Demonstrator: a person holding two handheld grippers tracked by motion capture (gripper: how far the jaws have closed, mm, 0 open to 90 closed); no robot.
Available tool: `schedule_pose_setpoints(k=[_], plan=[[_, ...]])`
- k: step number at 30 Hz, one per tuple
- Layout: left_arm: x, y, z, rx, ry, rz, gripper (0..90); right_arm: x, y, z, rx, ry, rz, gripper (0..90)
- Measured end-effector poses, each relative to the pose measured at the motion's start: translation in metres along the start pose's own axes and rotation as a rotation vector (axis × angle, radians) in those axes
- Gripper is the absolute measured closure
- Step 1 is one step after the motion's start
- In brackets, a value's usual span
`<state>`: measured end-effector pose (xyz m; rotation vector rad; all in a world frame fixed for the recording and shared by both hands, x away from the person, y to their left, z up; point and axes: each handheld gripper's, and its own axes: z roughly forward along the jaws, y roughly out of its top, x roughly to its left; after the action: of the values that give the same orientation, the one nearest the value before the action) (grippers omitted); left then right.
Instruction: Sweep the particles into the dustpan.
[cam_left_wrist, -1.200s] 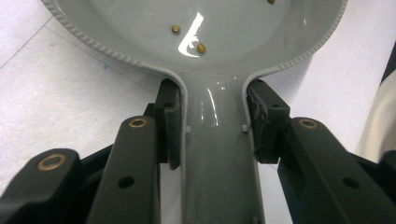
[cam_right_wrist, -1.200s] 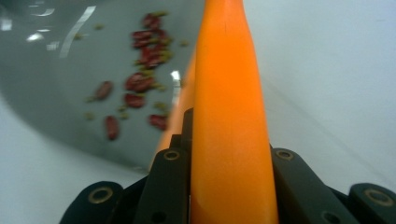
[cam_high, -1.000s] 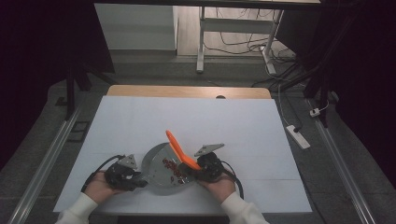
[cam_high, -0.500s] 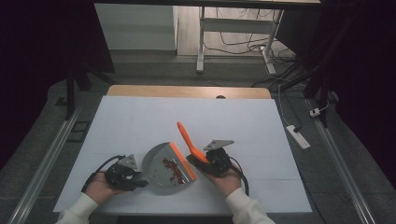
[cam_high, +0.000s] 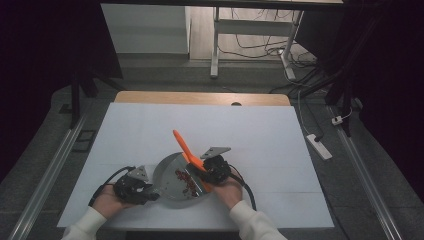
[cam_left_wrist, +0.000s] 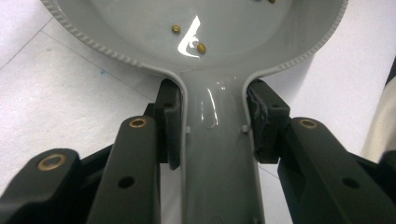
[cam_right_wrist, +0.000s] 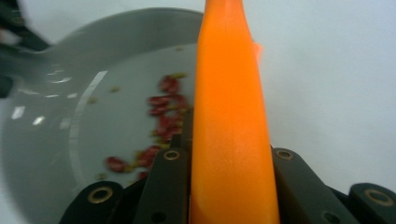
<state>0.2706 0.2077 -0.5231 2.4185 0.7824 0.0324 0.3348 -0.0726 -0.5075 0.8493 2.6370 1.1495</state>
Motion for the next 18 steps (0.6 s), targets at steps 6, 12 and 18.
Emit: schedule_pose_setpoints(k=[6,12,18], plan=[[-0.002,-0.001,0.0,-0.026,0.009,-0.006,61.7,0.008,0.005,-0.011,-0.051,0.04,-0.043,76.8],[-0.003,0.0,0.002,-0.042,0.029,-0.002,61.8,-0.019,-0.001,-0.036,-0.123,0.006,0.064,76.8],[-0.005,-0.001,0.002,-0.06,0.046,0.0,61.9,-0.036,-0.011,-0.049,-0.132,-0.032,0.101,76.8]])
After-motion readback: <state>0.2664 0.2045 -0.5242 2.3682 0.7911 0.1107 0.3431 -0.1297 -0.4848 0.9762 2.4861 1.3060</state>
